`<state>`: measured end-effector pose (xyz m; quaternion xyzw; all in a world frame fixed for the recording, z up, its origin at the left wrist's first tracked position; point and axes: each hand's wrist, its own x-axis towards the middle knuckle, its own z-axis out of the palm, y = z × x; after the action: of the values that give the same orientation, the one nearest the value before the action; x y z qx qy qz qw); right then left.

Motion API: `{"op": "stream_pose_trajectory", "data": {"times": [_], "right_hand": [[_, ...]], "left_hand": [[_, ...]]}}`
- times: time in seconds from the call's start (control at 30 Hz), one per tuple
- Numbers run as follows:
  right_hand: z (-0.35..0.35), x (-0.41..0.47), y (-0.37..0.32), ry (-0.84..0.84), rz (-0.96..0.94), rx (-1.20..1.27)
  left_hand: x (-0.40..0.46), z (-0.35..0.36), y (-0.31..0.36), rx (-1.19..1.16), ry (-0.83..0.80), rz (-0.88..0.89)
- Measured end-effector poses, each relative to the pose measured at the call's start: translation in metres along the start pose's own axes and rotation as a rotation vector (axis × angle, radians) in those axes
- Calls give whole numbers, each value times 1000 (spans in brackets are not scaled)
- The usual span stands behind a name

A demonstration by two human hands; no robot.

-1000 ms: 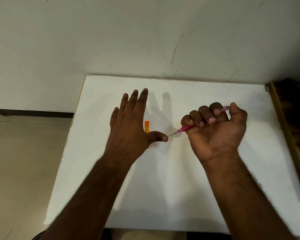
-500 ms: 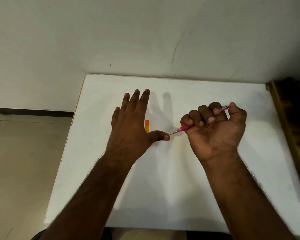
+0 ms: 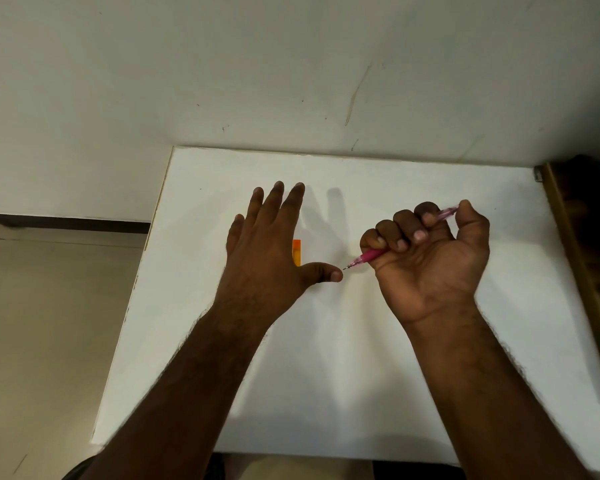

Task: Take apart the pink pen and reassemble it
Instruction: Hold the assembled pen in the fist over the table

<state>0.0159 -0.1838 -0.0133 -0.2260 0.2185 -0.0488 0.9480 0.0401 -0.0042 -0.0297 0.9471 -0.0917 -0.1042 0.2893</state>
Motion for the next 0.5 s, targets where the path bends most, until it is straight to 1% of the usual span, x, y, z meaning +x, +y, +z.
{"op": "stream_pose_trajectory", "data": {"times": [0.3, 0.5], "right_hand": [[-3, 0, -2, -11, -1, 7], [-4, 0, -3, -42, 36, 12]], "left_hand": [[1, 0, -6, 105, -53, -5], [-1, -4, -9, 91, -64, -38]]}}
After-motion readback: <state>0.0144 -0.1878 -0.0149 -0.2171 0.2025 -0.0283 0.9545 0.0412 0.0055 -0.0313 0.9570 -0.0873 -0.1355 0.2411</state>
